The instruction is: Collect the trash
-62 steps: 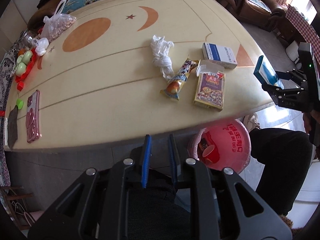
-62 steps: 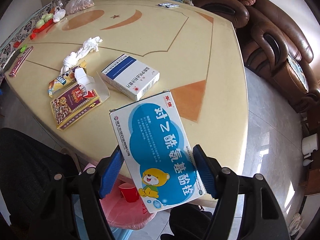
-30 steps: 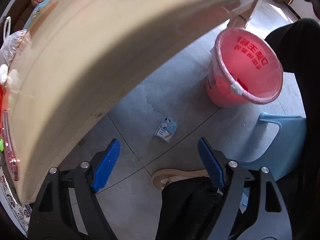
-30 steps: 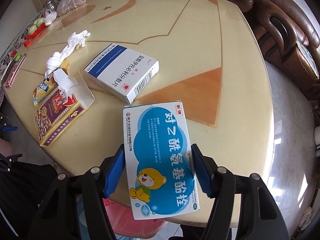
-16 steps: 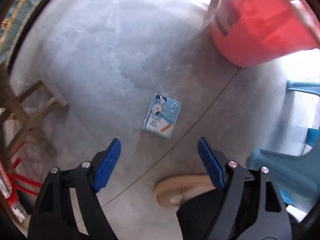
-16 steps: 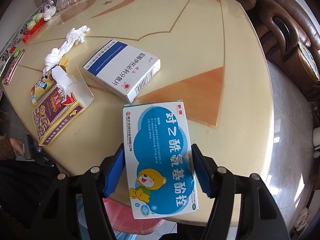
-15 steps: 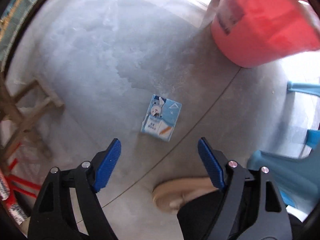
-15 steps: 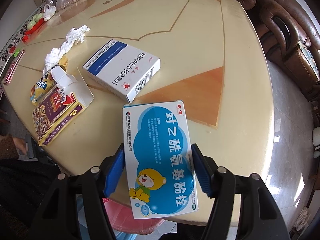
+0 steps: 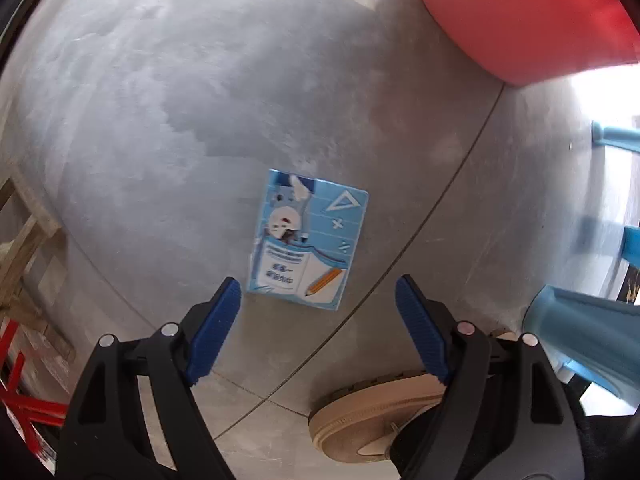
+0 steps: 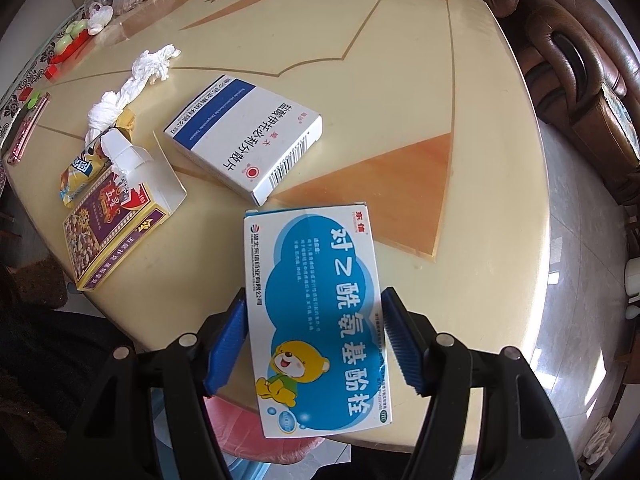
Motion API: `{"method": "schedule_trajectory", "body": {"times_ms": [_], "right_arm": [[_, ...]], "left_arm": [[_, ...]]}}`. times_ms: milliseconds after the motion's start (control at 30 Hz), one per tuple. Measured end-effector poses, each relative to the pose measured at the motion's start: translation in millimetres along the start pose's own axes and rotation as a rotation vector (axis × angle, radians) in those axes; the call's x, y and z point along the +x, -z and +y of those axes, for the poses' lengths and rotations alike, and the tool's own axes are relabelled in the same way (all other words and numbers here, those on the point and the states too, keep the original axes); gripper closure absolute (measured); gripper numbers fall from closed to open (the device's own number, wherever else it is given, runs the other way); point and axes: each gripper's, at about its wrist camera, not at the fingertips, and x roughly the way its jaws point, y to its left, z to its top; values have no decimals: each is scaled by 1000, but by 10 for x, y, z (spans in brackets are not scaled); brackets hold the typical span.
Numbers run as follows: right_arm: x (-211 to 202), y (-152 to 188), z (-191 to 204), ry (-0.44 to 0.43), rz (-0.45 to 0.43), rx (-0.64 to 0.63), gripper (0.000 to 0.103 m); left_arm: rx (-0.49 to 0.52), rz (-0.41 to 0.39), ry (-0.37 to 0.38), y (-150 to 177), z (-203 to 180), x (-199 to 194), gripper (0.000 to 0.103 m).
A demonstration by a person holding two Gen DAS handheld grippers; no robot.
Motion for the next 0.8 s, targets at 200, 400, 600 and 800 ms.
{"method": "schedule_trajectory", "body": {"times_ms": [200, 400, 600, 800], "right_arm": [[-3, 8, 2, 4, 5, 4, 39], [-2, -9, 10, 5, 6, 13, 38], [14, -12, -20, 11, 11, 32, 33], [20, -8, -25, 9, 5, 39, 33]], "left_arm": [[50, 30, -35, -85, -60, 260, 25], [75, 7, -79, -117, -83, 379, 25], [84, 26, -84, -207, -13, 428, 25], [111, 68, -136, -284, -70, 608, 31]]}}
